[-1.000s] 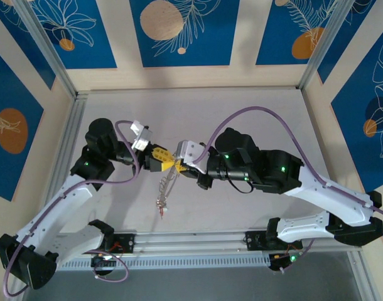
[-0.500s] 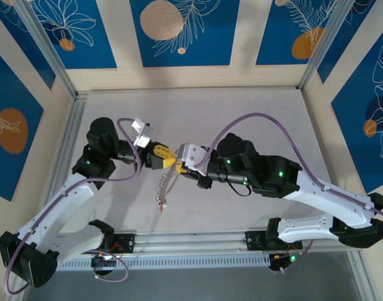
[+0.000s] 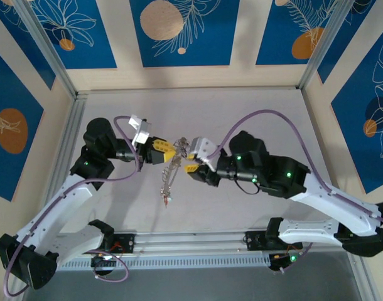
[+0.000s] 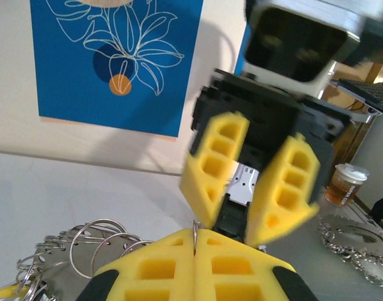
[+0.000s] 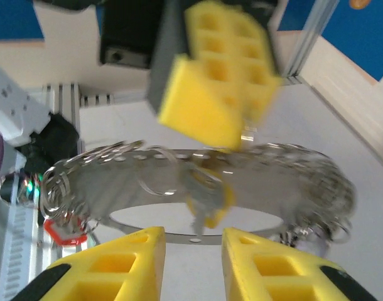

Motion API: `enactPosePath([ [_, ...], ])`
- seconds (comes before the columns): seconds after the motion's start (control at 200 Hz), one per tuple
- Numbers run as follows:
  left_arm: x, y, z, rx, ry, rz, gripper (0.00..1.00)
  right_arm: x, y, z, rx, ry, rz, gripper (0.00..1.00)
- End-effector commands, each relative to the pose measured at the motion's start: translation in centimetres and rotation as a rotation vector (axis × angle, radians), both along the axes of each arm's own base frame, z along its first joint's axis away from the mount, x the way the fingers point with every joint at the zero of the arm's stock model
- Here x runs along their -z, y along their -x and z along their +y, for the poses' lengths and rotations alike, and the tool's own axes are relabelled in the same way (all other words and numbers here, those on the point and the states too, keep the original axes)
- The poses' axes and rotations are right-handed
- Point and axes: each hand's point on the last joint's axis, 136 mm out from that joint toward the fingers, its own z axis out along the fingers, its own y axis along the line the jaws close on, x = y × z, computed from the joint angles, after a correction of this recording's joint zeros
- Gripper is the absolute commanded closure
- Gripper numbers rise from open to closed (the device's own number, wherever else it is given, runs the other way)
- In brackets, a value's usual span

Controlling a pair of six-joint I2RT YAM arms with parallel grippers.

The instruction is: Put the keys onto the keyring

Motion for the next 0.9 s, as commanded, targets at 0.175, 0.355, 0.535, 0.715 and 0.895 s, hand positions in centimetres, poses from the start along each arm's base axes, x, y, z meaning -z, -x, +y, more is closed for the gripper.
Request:
enactPosePath([
  [0.175, -2.9, 0.8, 0.4, 0.034, 0.145, -0.068, 1.00, -3.6, 0.9, 0.4, -0.103, -0.230, 0.238, 0.67],
  [0.355, -3.9, 0.9, 0.3, 0.094, 0.229, -0.060, 1.00, -5.1, 1.4, 2.1, -0.179, -0.317, 0.277, 0.68],
  [0.535, -4.2, 1.3, 0.3, 0.117, 0.233, -0.070, 1.00, -4.8, 0.5, 2.7, -0.141, -0.314, 0.291, 0.73],
  [0.715, -4.9, 1.6, 0.6, 0.113, 0.250, -0.080, 1.00, -5.4, 0.3, 1.3, -0.088, -0.343, 0.253, 0.74],
  [0.895, -5.2, 1.9, 0.6, 0.117, 0.264, -0.084, 1.00, -5.5, -0.2, 0.0, -0.040, -0.329, 0.221, 0.66],
])
